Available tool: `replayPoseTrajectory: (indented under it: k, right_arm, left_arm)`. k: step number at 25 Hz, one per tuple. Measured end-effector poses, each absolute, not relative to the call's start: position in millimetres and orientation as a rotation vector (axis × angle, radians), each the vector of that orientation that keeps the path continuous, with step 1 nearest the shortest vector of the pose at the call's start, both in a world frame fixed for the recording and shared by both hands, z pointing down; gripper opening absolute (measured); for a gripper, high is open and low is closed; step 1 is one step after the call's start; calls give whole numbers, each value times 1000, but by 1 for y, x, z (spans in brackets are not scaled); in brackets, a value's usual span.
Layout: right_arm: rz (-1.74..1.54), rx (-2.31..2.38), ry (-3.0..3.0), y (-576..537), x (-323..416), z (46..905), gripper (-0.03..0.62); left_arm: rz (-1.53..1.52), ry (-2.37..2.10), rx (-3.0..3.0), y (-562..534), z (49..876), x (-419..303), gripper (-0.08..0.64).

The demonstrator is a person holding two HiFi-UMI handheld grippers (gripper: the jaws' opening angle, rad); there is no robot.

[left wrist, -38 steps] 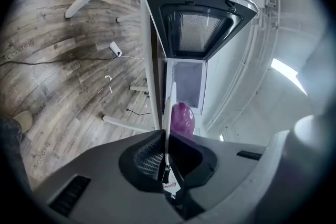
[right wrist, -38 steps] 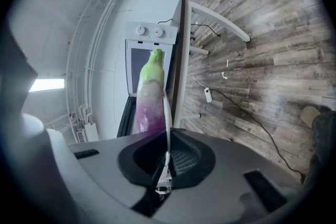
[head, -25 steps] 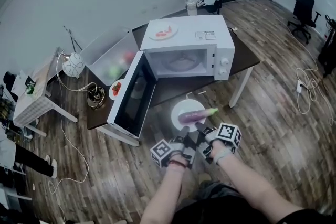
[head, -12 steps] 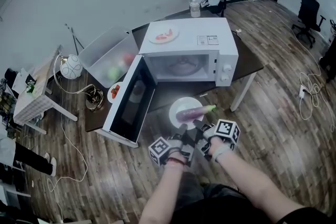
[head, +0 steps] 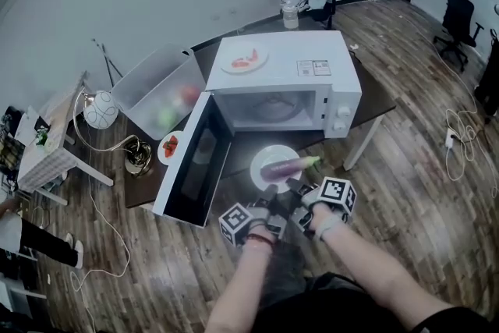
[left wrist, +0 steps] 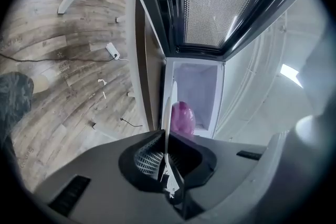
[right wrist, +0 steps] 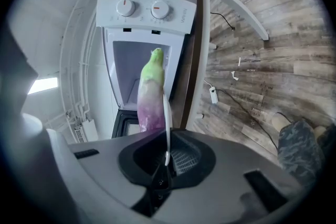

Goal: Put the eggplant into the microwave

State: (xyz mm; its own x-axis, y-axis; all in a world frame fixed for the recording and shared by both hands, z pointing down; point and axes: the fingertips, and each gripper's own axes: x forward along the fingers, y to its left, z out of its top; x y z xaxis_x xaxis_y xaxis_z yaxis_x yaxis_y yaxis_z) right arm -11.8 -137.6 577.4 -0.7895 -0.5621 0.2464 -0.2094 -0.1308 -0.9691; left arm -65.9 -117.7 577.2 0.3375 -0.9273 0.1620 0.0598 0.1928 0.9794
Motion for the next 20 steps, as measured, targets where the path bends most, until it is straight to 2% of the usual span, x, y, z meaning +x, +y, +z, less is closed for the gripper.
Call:
replayPoseTrajectory:
  k: [20]
  right_arm:
    - [-2001,-900,1839,-237,-30,581,14]
  left_arm:
    - [-840,-928,1150,-219,579,-84,15]
